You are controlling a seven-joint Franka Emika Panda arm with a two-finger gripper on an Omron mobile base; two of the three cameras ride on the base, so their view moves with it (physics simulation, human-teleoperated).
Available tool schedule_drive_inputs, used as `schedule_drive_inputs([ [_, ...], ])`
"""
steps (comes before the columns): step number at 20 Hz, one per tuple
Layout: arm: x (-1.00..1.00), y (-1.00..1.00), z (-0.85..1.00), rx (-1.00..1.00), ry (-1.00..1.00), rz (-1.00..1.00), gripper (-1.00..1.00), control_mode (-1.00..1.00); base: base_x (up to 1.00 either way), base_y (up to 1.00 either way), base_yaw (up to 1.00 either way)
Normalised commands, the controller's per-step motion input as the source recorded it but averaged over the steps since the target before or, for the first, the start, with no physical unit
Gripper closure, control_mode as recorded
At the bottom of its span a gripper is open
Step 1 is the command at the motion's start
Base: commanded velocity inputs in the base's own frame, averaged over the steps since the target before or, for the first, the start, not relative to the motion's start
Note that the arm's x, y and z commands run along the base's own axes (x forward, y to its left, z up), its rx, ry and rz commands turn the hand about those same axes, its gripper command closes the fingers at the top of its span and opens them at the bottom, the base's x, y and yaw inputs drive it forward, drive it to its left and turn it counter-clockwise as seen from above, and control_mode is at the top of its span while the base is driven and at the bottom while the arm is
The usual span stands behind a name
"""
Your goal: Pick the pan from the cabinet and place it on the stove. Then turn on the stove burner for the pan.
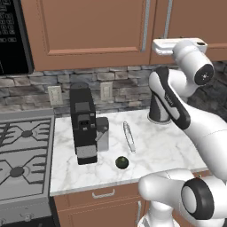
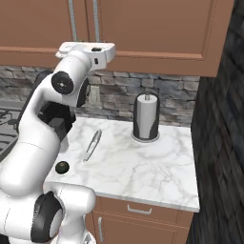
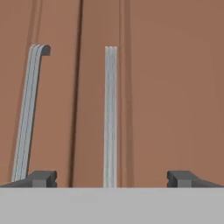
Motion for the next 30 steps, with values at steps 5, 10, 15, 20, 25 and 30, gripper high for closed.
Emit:
schedule_drive_inputs([
  [5,0.34,-0.02,0.00,0.00,0.00,0.00,-1.00,-1.00,0.00,0.00,0.00],
  [10,0.36,0.00,0.00,0.00,0.00,0.00,-1.00,-1.00,0.00,0.00,0.00],
  [15,0.37,0.00,0.00,0.00,0.00,0.00,-1.00,-1.00,0.00,0.00,0.00],
  [20,0.35,0.00,0.00,0.00,0.00,0.00,1.00,-1.00,0.00,0.00,0.00],
  [25,0.28,0.00,0.00,0.00,0.01,0.00,1.00,-1.00,0.00,0.00,0.00],
  [30,0.02,0.01,-0.01,0.00,0.01,0.00,1.00,-1.00,0.00,0.00,0.00],
])
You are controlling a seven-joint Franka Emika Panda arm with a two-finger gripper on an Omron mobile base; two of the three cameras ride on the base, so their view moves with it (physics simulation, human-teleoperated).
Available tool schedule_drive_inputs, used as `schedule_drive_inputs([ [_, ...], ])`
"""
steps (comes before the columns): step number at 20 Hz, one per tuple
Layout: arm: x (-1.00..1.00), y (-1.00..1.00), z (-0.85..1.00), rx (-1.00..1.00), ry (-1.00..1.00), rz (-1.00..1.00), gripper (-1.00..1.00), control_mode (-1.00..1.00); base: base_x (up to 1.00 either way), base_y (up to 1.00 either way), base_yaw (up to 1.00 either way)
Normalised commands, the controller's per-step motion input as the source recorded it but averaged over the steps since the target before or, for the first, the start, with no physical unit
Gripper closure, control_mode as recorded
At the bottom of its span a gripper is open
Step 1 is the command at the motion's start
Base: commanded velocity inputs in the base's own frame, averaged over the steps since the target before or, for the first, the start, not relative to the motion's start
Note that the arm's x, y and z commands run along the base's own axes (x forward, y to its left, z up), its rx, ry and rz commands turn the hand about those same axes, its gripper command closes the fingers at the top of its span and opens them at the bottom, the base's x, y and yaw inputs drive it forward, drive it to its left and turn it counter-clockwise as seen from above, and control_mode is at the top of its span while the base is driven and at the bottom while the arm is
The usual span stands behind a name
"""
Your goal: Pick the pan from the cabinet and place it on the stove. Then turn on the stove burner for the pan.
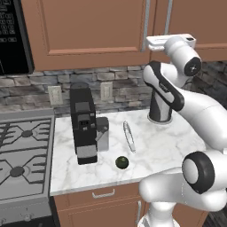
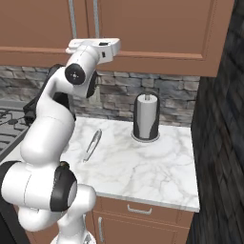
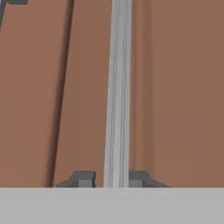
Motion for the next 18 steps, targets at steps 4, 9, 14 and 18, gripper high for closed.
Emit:
schedule_drive_inputs([
  [4,0.00,0.01,-0.02,0.00,0.05,0.00,1.00,-1.00,0.00,0.00,0.00],
  [9,-0.05,-0.08,0.00,0.00,0.09,0.02,1.00,-1.00,0.00,0.00,0.00],
  [14,-0.41,-0.30,0.02,0.00,0.05,0.05,1.00,-1.00,0.00,0.00,0.00],
  [18,-0.66,-0.41,0.03,0.00,0.01,0.05,1.00,-1.00,0.00,0.00,0.00],
])
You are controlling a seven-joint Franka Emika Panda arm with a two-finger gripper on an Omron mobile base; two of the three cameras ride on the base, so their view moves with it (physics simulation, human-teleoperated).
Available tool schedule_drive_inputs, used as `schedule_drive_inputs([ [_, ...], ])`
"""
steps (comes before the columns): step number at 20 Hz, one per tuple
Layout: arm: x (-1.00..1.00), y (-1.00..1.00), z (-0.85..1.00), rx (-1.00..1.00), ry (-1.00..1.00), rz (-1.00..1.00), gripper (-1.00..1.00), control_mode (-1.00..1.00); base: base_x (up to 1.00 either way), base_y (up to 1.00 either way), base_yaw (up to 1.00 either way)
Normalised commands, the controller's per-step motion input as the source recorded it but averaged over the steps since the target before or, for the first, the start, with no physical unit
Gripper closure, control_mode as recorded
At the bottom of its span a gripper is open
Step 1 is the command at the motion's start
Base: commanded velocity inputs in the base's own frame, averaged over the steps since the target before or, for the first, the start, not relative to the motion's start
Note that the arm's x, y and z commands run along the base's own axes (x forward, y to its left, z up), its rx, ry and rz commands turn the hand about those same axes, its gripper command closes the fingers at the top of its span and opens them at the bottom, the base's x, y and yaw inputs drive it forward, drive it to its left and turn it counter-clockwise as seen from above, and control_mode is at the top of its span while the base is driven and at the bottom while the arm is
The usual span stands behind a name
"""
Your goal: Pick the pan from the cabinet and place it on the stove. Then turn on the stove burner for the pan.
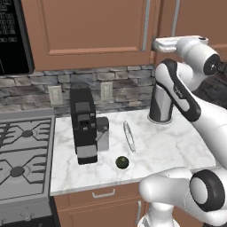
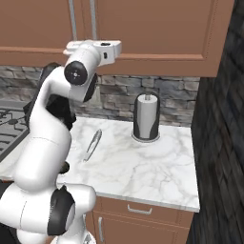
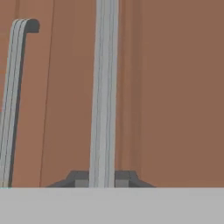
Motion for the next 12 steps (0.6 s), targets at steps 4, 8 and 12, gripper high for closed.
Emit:
schedule_drive_inputs([
  [4,-0.73,-0.46,0.00,0.00,0.00,0.06,1.00,-1.00,0.00,0.00,0.00],
  [8,-0.81,-0.55,0.00,0.00,0.00,0.07,1.00,-1.00,0.00,0.00,0.00],
  [12,-0.80,-0.52,0.00,0.00,0.00,0.07,1.00,-1.00,0.00,0.00,0.00],
])
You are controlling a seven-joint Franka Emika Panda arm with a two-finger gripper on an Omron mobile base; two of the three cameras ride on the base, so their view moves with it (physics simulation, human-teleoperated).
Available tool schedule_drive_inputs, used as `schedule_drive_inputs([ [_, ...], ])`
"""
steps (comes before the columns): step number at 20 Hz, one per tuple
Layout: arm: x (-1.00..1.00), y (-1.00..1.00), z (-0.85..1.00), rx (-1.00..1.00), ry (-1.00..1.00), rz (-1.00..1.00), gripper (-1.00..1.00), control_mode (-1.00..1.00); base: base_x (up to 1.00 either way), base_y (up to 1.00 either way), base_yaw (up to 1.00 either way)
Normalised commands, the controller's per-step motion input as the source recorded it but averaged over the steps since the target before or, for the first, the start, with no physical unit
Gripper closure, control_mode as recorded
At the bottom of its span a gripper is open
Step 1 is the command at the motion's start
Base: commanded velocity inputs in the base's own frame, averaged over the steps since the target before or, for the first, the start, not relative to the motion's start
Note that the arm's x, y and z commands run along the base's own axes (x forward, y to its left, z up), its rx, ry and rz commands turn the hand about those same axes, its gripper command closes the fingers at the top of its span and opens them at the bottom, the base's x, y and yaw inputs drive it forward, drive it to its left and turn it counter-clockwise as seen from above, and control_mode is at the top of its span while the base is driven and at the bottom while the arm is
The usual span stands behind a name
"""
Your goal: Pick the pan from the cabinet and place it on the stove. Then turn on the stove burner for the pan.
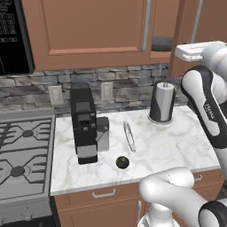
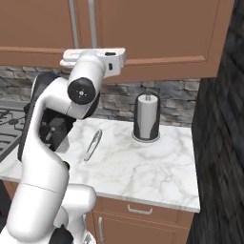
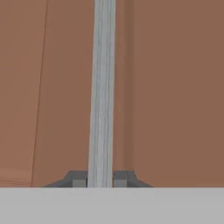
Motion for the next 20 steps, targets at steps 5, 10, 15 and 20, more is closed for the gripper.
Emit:
schedule_drive_inputs([
  [5,-0.73,-0.53,0.00,0.00,0.00,0.05,1.00,-1.00,0.00,0.00,0.00],
  [10,-0.59,-0.62,0.00,0.00,0.00,0.06,1.00,-1.00,0.00,0.00,0.00],
  [15,-0.45,-0.72,0.00,0.00,0.00,0.08,1.00,-1.00,0.00,0.00,0.00],
  [20,-0.09,-0.21,-0.20,-0.02,0.11,0.04,-1.00,-1.00,0.00,0.00,0.00],
])
